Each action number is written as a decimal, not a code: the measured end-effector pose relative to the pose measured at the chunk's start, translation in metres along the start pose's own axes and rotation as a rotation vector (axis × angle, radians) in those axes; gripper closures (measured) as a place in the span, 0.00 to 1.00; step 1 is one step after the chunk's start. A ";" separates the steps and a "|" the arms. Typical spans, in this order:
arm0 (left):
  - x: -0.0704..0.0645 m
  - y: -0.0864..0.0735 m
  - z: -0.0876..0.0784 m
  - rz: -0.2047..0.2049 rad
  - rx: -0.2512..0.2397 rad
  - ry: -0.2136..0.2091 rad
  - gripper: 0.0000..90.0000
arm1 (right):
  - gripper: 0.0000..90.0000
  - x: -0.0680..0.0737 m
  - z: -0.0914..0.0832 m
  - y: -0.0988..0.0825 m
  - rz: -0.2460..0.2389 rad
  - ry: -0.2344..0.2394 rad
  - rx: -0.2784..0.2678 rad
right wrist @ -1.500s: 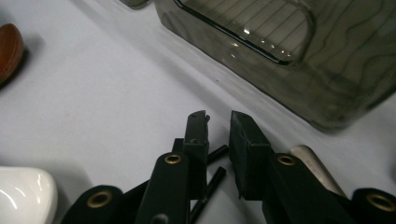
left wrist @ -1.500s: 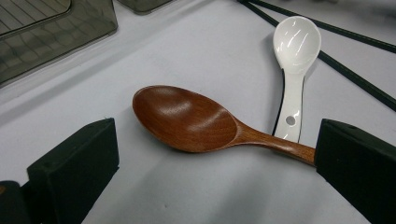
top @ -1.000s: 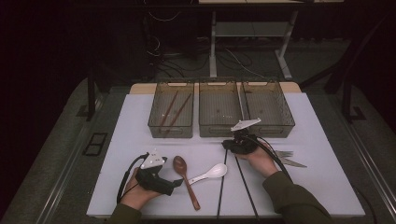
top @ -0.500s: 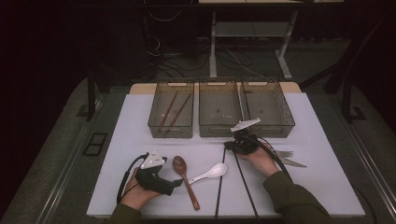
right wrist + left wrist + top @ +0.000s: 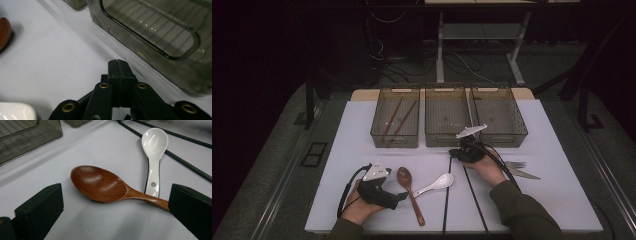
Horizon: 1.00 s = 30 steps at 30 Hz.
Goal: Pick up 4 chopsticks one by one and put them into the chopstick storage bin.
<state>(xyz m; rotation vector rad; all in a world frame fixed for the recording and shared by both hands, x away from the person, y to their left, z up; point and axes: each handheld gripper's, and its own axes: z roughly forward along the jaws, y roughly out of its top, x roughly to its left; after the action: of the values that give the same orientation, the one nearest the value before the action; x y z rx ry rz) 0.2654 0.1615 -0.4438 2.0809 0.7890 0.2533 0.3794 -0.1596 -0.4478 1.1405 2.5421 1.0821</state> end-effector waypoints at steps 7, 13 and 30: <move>0.001 0.000 -0.001 0.001 0.001 0.001 0.00 | 0.95 0.001 -0.020 -0.004 -0.025 -0.009 -0.009; -0.001 0.000 0.000 0.002 0.003 0.001 0.00 | 0.86 0.000 -0.039 -0.022 -0.018 -0.017 0.008; 0.000 0.000 0.001 0.005 0.006 0.001 0.00 | 0.87 0.010 -0.032 -0.031 -0.091 -0.070 0.060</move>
<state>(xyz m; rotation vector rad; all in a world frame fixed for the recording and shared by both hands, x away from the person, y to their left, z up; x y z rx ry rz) 0.2659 0.1607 -0.4439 2.0891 0.7858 0.2549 0.3407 -0.1842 -0.4434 1.0458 2.5610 0.9341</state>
